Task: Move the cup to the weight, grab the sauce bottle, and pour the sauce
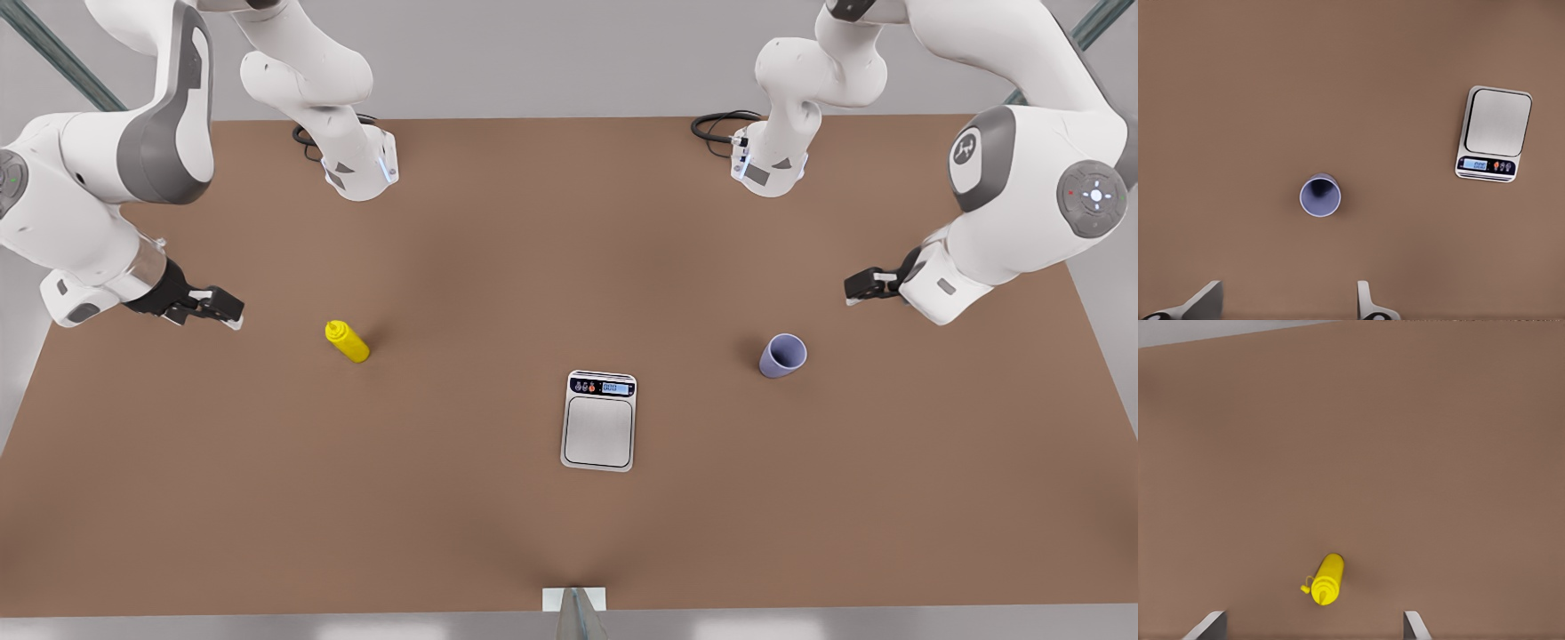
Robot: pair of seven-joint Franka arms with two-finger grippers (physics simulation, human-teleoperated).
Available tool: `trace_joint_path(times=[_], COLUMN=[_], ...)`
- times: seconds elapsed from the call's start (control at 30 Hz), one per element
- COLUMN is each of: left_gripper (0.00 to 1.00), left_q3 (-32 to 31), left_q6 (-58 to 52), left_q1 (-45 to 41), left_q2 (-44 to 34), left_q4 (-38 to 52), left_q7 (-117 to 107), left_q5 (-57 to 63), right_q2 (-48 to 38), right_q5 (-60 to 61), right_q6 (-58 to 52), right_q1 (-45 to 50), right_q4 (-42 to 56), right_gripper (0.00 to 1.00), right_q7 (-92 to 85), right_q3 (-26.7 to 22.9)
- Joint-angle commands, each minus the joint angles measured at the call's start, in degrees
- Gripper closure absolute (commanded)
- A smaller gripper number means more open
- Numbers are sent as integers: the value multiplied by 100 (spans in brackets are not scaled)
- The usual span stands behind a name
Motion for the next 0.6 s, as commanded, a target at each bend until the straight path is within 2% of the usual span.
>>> trace_joint_path(times=[0.0,0.03,0.1,0.13,0.33,0.57], left_gripper=[0,0,0,0,0,0], left_q3=[0,0,9,0,0,0], left_q6=[-17,-8,228,834,2892,4140], left_q1=[1,1,1,1,10,133], left_q2=[4,30,127,118,-5,197], left_q4=[-4,-4,-609,-1162,-3387,-4231], left_q7=[4,-40,-40,-40,39,215], left_q5=[7,7,60,34,34,-2], right_q2=[-9,-9,-9,-9,-9,0], right_q5=[0,0,-9,0,0,0], right_q6=[10,10,1,1,-7,-16], right_q1=[-6,-6,-6,-6,-6,-15], right_q4=[-9,0,-9,-9,-9,0], right_gripper=[0,0,0,0,0,0], right_q7=[0,0,0,0,0,0], right_q3=[0,0,0,0,0,0])
